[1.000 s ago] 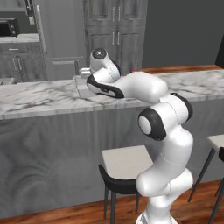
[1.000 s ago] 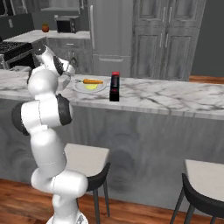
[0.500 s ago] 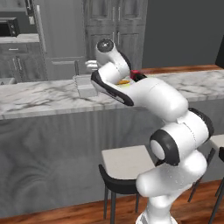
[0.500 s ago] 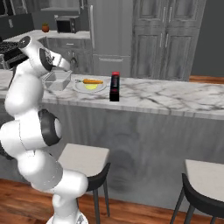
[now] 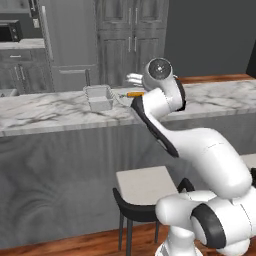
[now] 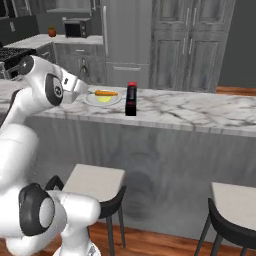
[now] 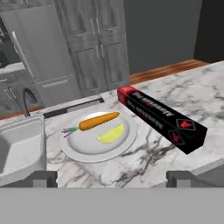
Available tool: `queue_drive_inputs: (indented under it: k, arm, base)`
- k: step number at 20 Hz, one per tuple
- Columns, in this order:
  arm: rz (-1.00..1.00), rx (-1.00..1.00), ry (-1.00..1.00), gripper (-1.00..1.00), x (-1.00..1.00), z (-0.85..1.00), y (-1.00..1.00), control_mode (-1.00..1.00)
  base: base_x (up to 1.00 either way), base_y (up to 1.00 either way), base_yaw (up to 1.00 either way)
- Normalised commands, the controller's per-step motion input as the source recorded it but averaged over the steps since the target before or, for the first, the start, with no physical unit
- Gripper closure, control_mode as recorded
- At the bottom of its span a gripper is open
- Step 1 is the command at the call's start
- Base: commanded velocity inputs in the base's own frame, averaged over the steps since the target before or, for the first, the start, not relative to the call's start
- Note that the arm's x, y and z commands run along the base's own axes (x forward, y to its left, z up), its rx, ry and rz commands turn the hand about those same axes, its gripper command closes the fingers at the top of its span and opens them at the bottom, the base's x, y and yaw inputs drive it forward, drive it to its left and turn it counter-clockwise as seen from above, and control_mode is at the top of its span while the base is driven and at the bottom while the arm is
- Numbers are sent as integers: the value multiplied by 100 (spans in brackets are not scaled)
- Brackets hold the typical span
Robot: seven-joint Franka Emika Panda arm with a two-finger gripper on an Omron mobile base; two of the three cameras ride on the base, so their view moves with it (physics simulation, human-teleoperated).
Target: Retrieve the tupperware and aluminum foil from the cabinet and place them on the dining counter near the plate with lemon wedge and carrot to prepare for storing leftovers.
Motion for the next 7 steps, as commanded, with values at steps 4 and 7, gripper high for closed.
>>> queue_drive_inputs:
  k: [4, 7]
  arm:
    - [0, 1, -33, -100, -100, 59, -13, -100]
    - [0, 0, -33, -100, -100, 66, 0, -100]
  base:
    - [0, 0, 0]
    - [0, 0, 0]
